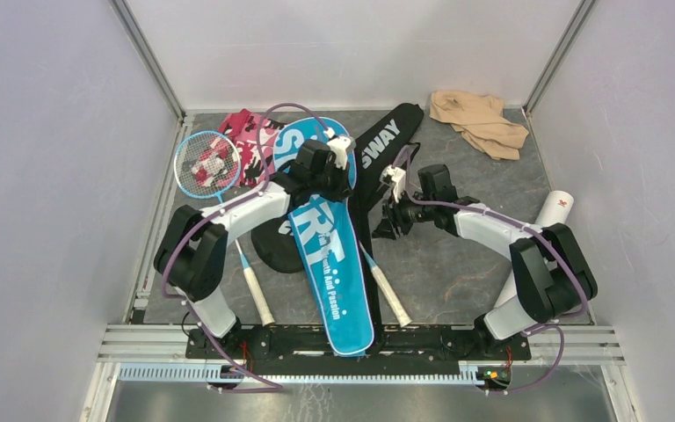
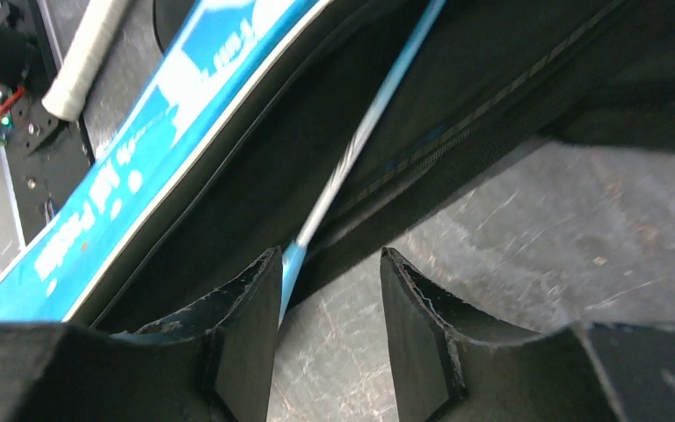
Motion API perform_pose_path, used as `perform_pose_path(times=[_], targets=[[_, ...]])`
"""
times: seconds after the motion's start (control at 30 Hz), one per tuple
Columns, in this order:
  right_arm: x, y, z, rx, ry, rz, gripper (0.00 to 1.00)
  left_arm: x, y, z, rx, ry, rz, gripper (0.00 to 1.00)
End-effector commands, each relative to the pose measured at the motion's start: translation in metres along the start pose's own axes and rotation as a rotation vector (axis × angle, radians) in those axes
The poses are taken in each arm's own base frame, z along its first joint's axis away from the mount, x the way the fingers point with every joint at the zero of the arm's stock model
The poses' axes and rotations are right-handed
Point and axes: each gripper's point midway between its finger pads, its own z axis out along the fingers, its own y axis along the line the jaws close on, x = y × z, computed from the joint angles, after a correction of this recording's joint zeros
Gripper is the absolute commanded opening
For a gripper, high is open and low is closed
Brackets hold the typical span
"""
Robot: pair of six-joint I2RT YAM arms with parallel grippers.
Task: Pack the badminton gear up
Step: Place the racket in the racket bag.
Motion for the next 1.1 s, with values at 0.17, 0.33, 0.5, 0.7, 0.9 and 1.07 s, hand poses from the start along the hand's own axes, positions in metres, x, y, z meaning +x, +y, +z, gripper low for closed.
perform_pose_path(times=[0.17,0.33,0.5,0.7,0.9,1.07], targets=[[-0.068,-0.031,-0.013,0.172,-0.155,0.013,0.58,-0.080,-0.063,-0.049,0.413,-0.226,-0.029,0.02],[-0.056,-0.051,-0.016,0.237,-0.143,0.086,0.64,-0.086,-0.077,-0.060,0.527,-0.265,-0.034,0.02],[-0.044,-0.065,-0.022,0.305,-0.129,0.116,0.68,-0.087,-0.084,-0.066,0.592,-0.290,-0.052,0.02],[-0.030,-0.072,-0.034,0.355,-0.111,0.110,0.69,-0.090,-0.085,-0.065,0.611,-0.297,-0.072,0.02],[-0.011,-0.071,-0.030,0.334,-0.088,0.141,0.64,-0.090,-0.088,-0.064,0.636,-0.295,-0.105,0.02],[-0.010,-0.062,-0.022,0.261,-0.099,0.160,0.54,-0.086,-0.087,-0.060,0.642,-0.288,-0.126,0.02]])
